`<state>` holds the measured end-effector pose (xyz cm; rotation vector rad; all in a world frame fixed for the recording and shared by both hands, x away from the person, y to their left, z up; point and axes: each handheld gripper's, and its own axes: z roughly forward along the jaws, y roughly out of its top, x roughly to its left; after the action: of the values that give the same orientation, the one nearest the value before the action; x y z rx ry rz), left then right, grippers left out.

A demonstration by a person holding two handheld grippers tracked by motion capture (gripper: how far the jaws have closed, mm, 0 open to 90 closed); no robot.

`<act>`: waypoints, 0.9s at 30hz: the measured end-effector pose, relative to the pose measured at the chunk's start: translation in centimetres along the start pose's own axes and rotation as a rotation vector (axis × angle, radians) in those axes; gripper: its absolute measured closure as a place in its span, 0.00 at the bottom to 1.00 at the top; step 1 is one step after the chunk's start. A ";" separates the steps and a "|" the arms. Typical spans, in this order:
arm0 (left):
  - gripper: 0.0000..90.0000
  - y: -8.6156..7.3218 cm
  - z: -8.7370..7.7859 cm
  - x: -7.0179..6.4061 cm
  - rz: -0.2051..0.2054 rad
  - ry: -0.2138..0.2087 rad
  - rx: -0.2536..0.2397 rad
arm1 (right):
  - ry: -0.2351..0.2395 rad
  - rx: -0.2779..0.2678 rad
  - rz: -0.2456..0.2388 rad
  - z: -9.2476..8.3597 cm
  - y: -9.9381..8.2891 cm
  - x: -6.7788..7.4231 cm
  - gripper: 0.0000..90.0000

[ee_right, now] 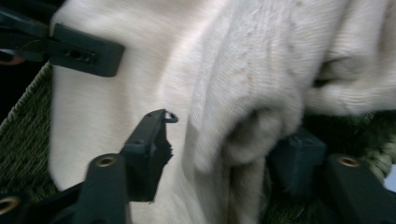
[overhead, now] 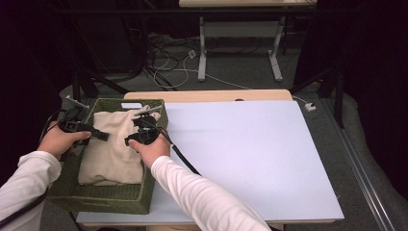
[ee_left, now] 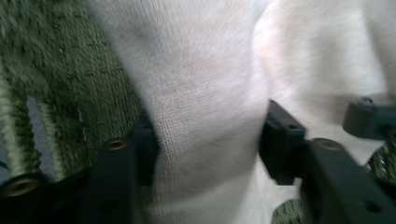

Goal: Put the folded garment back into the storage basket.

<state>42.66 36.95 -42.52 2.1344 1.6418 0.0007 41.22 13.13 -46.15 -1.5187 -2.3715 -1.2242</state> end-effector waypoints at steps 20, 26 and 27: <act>0.12 0.8 -0.6 -2.6 0.057 0.098 -0.070 | -0.073 -0.023 -0.247 -2.8 0.2 0.6 0.16; 0.05 0.6 -0.7 -2.8 0.035 0.082 -0.099 | -0.048 -0.011 -0.281 -4.1 0.4 0.4 0.16; 0.04 0.6 -0.7 -2.9 0.036 0.083 -0.107 | -0.036 -0.001 -0.289 -4.3 0.5 0.4 0.16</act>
<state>42.19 34.44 -40.92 2.1081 1.6112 0.1861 39.91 10.66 -42.76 -1.2387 -2.6861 -1.2574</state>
